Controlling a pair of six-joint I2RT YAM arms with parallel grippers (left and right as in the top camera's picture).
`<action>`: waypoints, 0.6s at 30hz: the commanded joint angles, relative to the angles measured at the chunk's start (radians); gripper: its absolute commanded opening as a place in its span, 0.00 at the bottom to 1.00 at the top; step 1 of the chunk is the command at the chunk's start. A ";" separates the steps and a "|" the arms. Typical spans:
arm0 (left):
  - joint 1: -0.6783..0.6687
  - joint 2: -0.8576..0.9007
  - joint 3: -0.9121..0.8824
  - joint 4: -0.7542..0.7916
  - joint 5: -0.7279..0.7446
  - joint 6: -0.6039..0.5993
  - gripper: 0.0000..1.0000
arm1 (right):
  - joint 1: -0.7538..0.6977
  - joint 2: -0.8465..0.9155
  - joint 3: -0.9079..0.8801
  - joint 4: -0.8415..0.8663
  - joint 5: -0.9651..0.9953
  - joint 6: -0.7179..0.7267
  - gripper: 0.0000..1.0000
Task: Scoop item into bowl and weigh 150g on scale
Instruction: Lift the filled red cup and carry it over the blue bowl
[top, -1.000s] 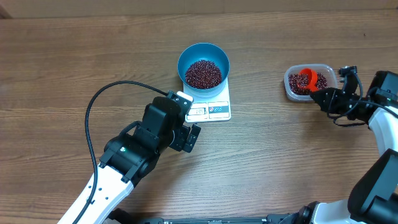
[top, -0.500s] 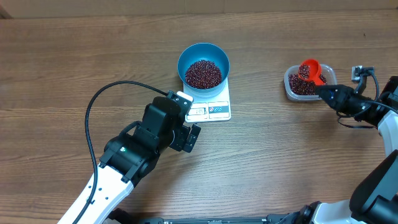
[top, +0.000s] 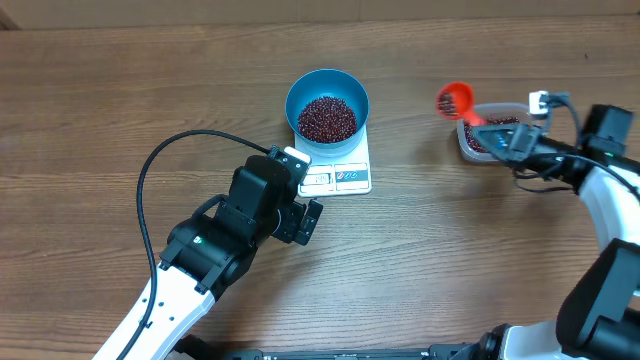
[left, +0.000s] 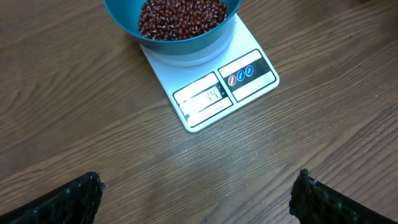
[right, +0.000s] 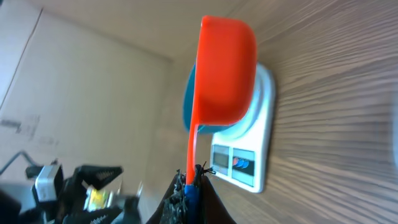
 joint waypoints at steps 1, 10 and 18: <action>0.004 0.003 0.000 0.004 0.012 0.018 1.00 | 0.077 0.002 -0.004 0.050 -0.035 0.056 0.04; 0.004 0.003 0.000 0.004 0.012 0.018 1.00 | 0.261 0.002 -0.004 0.344 0.032 0.270 0.04; 0.004 0.003 0.000 0.004 0.012 0.018 1.00 | 0.367 0.002 -0.004 0.420 0.131 0.270 0.04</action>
